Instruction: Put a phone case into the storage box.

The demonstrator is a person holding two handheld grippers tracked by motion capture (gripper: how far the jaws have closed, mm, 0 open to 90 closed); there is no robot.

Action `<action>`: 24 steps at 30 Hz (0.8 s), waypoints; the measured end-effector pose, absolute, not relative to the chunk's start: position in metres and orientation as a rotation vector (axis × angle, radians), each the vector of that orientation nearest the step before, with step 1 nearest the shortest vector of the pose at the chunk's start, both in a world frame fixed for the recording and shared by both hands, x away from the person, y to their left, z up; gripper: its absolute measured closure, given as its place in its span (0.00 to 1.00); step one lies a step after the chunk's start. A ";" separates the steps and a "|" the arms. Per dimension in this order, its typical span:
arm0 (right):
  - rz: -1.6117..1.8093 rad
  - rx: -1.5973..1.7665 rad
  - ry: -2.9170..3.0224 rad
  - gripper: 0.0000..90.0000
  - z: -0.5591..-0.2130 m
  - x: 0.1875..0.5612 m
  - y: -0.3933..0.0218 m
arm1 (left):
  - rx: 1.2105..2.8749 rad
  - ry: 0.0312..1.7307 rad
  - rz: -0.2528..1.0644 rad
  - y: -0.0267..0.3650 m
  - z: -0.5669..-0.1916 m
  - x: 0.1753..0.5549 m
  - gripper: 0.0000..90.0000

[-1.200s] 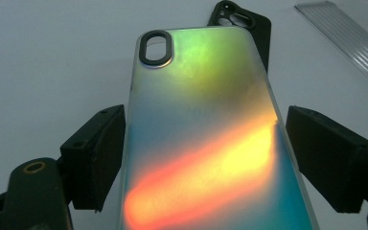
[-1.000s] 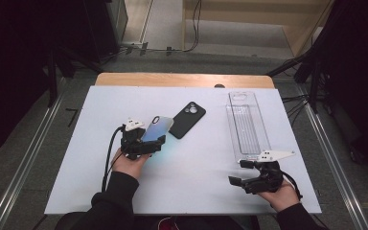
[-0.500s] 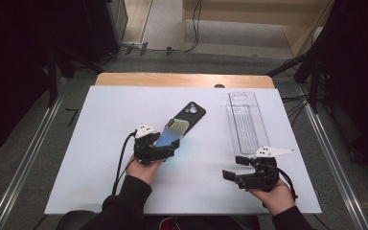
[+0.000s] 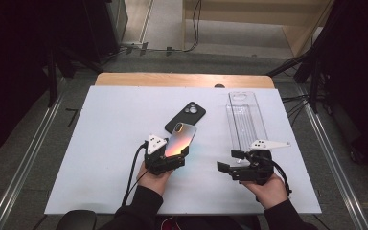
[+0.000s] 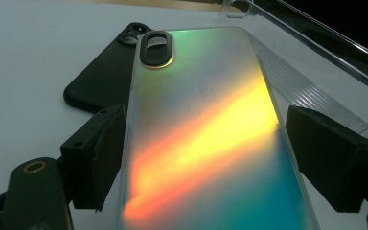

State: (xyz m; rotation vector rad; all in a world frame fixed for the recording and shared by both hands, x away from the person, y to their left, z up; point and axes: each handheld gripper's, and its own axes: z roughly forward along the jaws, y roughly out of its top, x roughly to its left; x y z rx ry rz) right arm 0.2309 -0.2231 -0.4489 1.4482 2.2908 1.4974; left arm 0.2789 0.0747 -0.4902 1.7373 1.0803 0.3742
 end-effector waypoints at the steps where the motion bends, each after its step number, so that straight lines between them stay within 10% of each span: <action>1: 1.501 1.450 2.287 0.14 -0.448 0.232 -0.222 | 1.735 1.081 0.384 0.074 -0.491 0.278 0.19; 24: 1.583 1.625 2.237 0.14 -0.443 0.271 -0.193 | 1.648 1.071 0.457 0.070 -0.491 0.261 0.19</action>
